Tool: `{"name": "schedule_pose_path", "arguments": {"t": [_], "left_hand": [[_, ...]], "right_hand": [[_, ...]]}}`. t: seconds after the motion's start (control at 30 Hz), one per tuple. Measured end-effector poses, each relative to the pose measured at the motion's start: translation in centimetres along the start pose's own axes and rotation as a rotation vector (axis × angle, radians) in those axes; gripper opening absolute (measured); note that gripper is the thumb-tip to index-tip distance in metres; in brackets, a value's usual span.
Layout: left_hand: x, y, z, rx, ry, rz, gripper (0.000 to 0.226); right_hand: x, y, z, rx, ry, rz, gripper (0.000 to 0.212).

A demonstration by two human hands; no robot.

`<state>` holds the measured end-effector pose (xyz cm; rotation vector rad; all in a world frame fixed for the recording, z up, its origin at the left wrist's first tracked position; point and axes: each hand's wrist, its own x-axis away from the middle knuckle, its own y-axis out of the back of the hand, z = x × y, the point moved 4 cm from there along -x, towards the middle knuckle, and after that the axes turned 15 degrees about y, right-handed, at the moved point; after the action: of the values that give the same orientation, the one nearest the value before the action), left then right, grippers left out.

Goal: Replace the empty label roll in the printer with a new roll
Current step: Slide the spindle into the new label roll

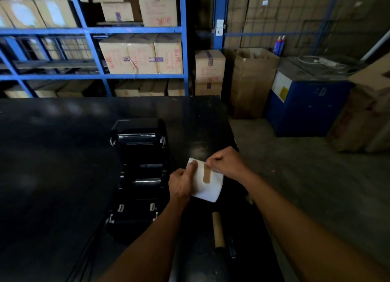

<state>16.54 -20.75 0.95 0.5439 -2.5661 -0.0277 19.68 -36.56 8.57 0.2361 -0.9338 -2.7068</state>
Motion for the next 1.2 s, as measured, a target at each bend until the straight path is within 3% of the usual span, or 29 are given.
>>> {"name": "schedule_pose_path", "arguments": {"t": [0.33, 0.57, 0.8, 1.03, 1.2], "left_hand": [[0.3, 3.3, -0.9, -0.034, 0.009, 0.036, 0.052], [-0.6, 4.8, -0.7, 0.068, 0.158, 0.097, 0.045], [-1.8, 4.5, -0.5, 0.116, 0.258, 0.098, 0.06], [-3.3, 2.3, -0.3, 0.166, 0.282, 0.057, 0.077], [-4.9, 0.5, 0.3, 0.274, 0.312, 0.019, 0.063]], "right_hand": [[-0.1, -2.1, 5.3, 0.218, 0.016, 0.016, 0.007], [1.4, -3.4, 6.7, 0.166, 0.164, -0.12, 0.019], [2.1, -2.6, 6.1, 0.116, 0.248, -0.034, 0.018], [-0.5, 0.8, 3.2, -0.089, 0.054, -0.151, 0.013], [-3.4, 1.3, -1.1, -0.132, -0.042, -0.059, 0.013]]}}
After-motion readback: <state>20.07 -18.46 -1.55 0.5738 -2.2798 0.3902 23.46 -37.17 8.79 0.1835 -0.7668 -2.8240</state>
